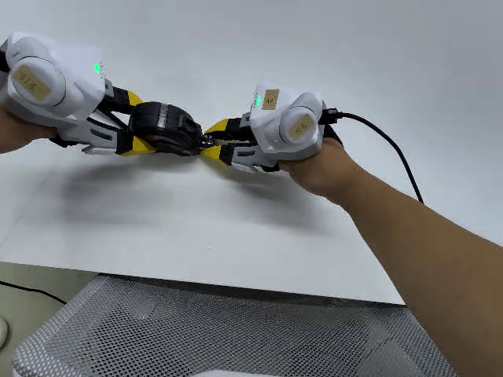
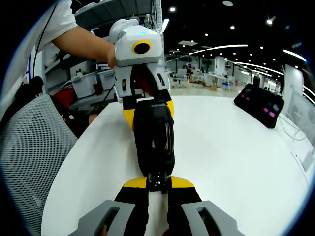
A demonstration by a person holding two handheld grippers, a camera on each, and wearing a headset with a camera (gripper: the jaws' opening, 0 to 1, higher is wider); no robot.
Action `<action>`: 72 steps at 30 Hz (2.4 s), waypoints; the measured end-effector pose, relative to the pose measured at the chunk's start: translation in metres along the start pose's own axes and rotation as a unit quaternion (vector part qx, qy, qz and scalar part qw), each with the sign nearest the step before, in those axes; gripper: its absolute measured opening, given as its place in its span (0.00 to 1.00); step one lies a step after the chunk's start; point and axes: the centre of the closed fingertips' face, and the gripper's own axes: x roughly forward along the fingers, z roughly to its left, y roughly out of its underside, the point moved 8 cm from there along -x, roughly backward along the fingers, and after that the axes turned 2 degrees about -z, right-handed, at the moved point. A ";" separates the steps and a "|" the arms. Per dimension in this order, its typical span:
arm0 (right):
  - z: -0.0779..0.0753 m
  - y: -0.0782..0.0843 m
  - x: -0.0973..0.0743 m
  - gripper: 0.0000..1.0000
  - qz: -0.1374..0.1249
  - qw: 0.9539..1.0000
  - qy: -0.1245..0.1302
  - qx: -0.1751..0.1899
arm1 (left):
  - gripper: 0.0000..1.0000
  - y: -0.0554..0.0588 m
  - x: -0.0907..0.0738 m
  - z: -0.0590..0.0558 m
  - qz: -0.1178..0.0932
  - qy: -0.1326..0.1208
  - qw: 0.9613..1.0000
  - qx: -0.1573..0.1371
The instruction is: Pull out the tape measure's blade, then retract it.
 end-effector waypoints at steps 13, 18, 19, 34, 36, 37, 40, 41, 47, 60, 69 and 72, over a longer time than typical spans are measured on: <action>0.000 0.001 -0.002 0.09 -0.003 1.000 0.000 -0.009 | 0.25 0.001 0.000 0.000 0.001 -0.001 1.000 -0.002; 0.000 0.002 -0.005 0.09 -0.002 1.000 -0.001 -0.011 | 0.25 0.000 0.000 -0.001 0.002 -0.002 1.000 0.000; 0.000 0.003 -0.006 0.09 0.000 1.000 -0.001 -0.011 | 0.25 0.000 0.000 -0.001 0.001 -0.003 1.000 0.000; -0.001 0.007 -0.014 0.09 -0.002 1.000 0.000 -0.007 | 0.25 0.000 0.000 -0.001 -0.001 -0.003 1.000 -0.004; -0.001 0.008 -0.017 0.09 0.001 1.000 0.000 -0.009 | 0.25 0.000 0.000 -0.001 0.000 -0.003 1.000 -0.004; -0.001 0.009 -0.018 0.09 0.002 1.000 0.001 -0.009 | 0.25 0.000 0.000 -0.001 0.000 -0.003 1.000 -0.004; -0.003 0.012 -0.021 0.09 0.003 1.000 0.003 -0.009 | 0.25 0.000 0.000 -0.001 -0.001 -0.003 1.000 -0.005; -0.003 0.012 -0.021 0.09 0.004 1.000 0.003 -0.009 | 0.25 0.001 0.000 -0.001 -0.001 -0.003 1.000 -0.005; -0.002 0.016 -0.028 0.09 0.005 1.000 0.006 -0.005 | 0.25 0.001 0.000 -0.001 0.000 -0.002 1.000 -0.005; -0.002 0.020 -0.040 0.09 0.010 1.000 0.010 -0.006 | 0.25 0.001 -0.001 -0.001 -0.001 -0.004 1.000 -0.007; -0.002 0.022 -0.048 0.09 0.015 1.000 0.013 -0.005 | 0.25 0.001 0.000 0.000 -0.001 -0.004 1.000 -0.009; -0.002 0.024 -0.051 0.09 0.017 1.000 0.014 -0.005 | 0.25 0.001 0.000 0.000 -0.001 -0.005 1.000 -0.010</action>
